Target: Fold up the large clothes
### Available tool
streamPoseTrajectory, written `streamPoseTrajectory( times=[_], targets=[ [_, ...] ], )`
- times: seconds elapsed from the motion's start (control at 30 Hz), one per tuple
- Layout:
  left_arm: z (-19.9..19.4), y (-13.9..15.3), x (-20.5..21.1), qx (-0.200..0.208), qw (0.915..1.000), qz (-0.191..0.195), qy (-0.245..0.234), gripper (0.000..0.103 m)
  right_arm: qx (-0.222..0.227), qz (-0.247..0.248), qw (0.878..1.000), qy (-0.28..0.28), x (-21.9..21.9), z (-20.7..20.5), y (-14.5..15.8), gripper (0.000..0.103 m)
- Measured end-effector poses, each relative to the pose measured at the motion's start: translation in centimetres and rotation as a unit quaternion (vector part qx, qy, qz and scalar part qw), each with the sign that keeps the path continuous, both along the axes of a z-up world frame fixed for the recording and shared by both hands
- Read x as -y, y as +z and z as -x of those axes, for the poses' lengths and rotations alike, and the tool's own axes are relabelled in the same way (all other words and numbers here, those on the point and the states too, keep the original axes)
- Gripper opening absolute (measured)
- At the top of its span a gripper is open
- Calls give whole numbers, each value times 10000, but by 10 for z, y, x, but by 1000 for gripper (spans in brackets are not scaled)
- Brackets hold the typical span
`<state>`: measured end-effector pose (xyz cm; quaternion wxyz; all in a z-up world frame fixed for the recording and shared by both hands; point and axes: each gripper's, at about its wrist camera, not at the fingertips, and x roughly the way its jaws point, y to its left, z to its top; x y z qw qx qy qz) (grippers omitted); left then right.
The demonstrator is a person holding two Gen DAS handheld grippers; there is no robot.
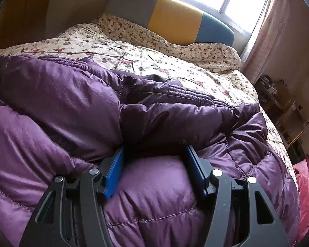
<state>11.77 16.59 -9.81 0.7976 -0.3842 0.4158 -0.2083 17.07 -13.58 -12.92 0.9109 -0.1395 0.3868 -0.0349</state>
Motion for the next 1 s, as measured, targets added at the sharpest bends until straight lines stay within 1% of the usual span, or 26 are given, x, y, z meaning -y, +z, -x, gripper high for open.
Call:
streamPoseTrajectory(
  times=[0.1, 0.2, 0.33, 0.4, 0.57, 0.63, 0.8, 0.9, 1.0],
  targets=[
    [3, 21, 5, 250, 9997, 51, -16, 17, -12, 10, 10000, 9, 1, 1, 2, 59],
    [3, 42, 16, 445, 9989, -91, -84, 17, -26, -20, 10000, 34, 3, 1, 7, 60],
    [1, 59, 21, 546, 9979, -327, -148, 17, -20, -127, 9998, 153, 8, 9, 19, 65],
    [-1, 65, 25, 562, 9976, -367, -152, 17, -14, -213, 9995, 240, 14, 17, 27, 65],
    [3, 72, 24, 621, 9968, -462, -184, 17, 62, -317, 9984, 474, 25, 46, 43, 63],
    [4, 74, 27, 635, 9966, -501, -183, 17, 18, -354, 9980, 514, 26, 56, 44, 61],
    [5, 76, 28, 654, 9963, -540, -167, 17, -61, -421, 9972, 618, 28, 81, 46, 62],
    [5, 75, 27, 641, 9964, -533, -158, 17, -102, -236, 9972, 703, 21, 95, 39, 62],
    [7, 78, 30, 665, 9961, -540, -206, 17, -184, -23, 9970, 755, 13, 99, 23, 63]
  ],
)
